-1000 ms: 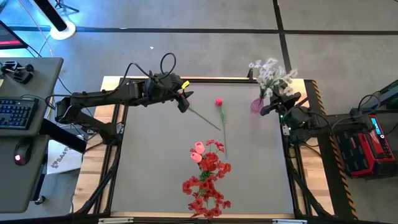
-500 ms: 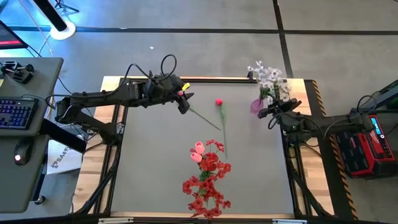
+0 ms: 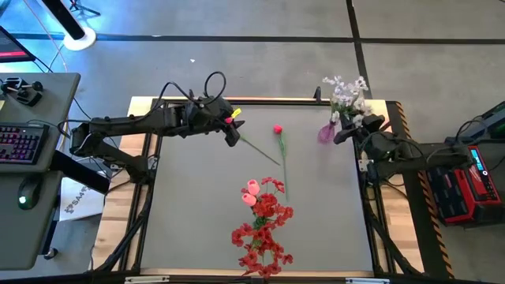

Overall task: Sort flowers into vase by color
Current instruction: Put the white flowers into the purple vase

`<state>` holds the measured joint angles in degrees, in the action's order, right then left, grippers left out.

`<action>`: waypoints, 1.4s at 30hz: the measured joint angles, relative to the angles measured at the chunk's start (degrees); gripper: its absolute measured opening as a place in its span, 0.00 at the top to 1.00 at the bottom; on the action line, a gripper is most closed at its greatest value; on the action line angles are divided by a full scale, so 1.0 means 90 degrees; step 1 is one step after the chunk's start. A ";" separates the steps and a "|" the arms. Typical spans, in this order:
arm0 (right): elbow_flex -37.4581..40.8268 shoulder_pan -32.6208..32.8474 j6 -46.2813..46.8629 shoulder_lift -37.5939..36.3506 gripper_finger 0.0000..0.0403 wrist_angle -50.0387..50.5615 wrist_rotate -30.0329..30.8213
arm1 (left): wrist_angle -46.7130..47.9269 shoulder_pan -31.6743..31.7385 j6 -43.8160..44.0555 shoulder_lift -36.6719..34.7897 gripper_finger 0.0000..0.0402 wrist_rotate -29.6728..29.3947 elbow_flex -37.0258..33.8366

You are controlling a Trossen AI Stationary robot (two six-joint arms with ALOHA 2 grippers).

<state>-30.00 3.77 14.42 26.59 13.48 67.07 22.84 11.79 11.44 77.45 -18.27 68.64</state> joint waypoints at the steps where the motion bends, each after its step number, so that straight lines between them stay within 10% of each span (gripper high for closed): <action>1: -0.0055 0.0000 0.0160 0.0000 0.57 0.0184 0.0020 | -0.0001 -0.0036 0.0000 0.0000 0.56 -0.0014 0.0000; 8: -0.0119 -0.0002 0.0725 0.0019 0.58 0.0773 0.0398 | 0.0006 -0.0231 0.0004 0.0000 0.56 -0.0224 0.0000; 16: -0.0111 -0.0005 0.0968 0.0098 0.97 0.1297 0.0541 | 0.0006 -0.0248 0.0114 0.0000 0.56 -0.0234 0.0000; 33: -0.0276 -0.0403 0.1870 0.0134 0.97 0.2264 -0.0414 | 0.0033 -0.0245 0.0345 0.0000 0.56 -0.0593 0.0000; 42: -0.1141 -0.0266 0.1206 0.0129 0.78 0.2068 -0.1151 | 0.1108 -0.0241 0.2665 -0.0005 0.56 -0.1613 -0.0302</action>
<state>-40.27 1.37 25.28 27.75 32.10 56.71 32.81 9.63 35.43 77.41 -32.79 65.93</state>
